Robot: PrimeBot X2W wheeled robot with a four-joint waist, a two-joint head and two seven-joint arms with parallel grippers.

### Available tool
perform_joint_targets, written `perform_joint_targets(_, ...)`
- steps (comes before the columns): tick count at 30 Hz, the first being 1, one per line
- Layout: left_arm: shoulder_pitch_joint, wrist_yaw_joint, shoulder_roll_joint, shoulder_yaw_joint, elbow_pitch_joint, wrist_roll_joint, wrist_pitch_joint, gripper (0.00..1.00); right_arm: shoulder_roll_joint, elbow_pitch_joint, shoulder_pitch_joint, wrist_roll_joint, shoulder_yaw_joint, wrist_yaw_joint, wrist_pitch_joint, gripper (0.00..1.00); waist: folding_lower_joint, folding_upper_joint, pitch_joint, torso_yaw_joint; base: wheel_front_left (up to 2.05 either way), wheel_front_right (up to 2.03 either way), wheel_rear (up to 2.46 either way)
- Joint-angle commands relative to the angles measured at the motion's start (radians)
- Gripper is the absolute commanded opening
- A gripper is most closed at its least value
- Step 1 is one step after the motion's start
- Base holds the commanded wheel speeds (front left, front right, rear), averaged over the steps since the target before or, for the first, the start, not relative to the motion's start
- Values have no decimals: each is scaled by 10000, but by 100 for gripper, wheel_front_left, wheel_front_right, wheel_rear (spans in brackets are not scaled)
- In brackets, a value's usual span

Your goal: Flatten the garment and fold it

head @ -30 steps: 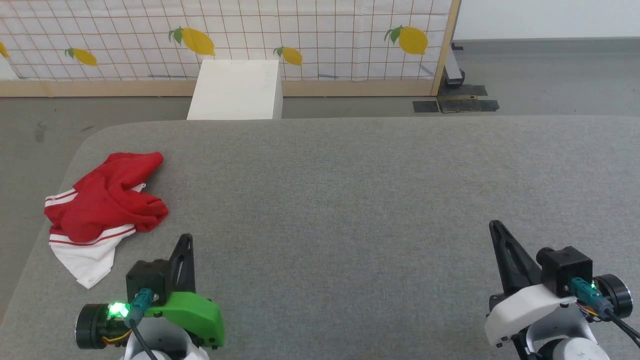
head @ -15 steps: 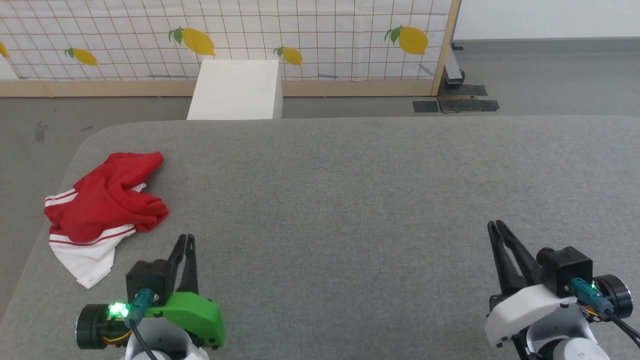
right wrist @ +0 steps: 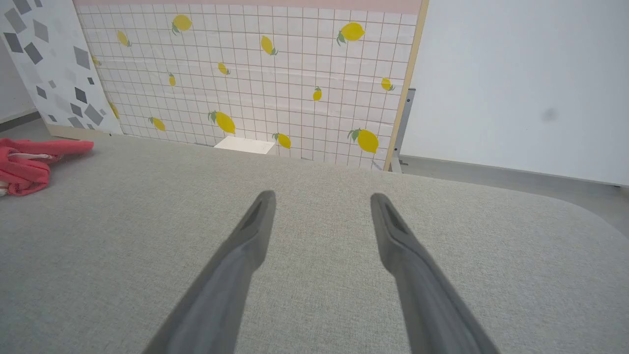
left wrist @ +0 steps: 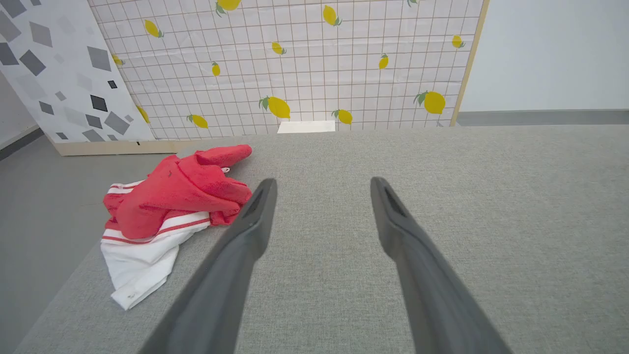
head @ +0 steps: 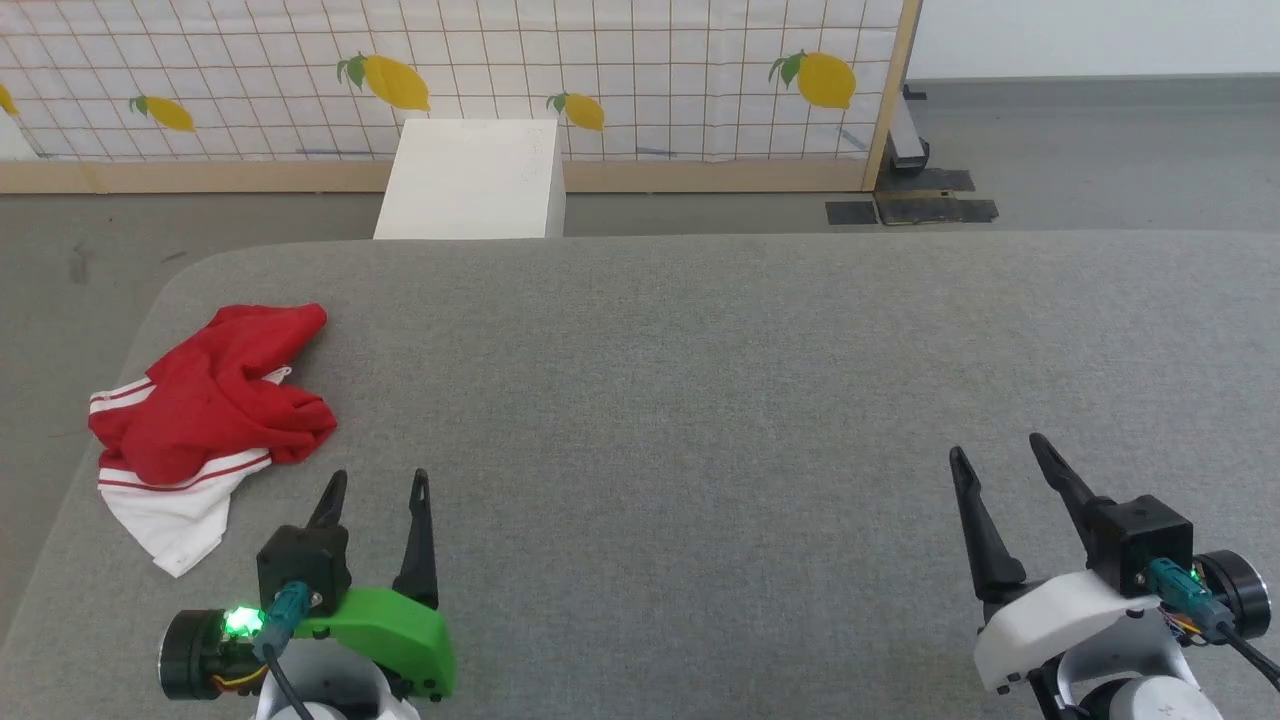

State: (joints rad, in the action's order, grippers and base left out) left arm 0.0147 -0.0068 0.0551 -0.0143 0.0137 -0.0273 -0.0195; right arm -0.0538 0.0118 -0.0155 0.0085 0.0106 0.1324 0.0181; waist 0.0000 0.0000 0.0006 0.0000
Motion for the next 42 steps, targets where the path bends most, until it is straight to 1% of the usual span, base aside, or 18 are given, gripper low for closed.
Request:
perform_joint_targets(1, 3, 26, -5, -34, 47, -61, -103, 100, 4, 15, 3, 33, 33, -2, 104, 100, 0, 0, 0, 2, 0, 0, 0)
perform_joint_targets(14, 4, 47, -10, -102, -31, -316, -371, 100, 8, 41, -20, 433, 49, -4, 374, 100, 0, 0, 5, 19, 0, 0, 0)
perform_joint_targets(23, 73, 91, -14, -158, -74, -545, -552, 100, 10, 113, 13, 479, 59, -5, 556, 100, 0, 0, -20, 29, 0, 0, 0)
perform_joint_targets(42, 56, 71, -21, -411, 396, -866, -944, 100, 15, 531, 44, 525, 104, -7, 864, 100, 0, 0, 18, 48, 0, 0, 0)
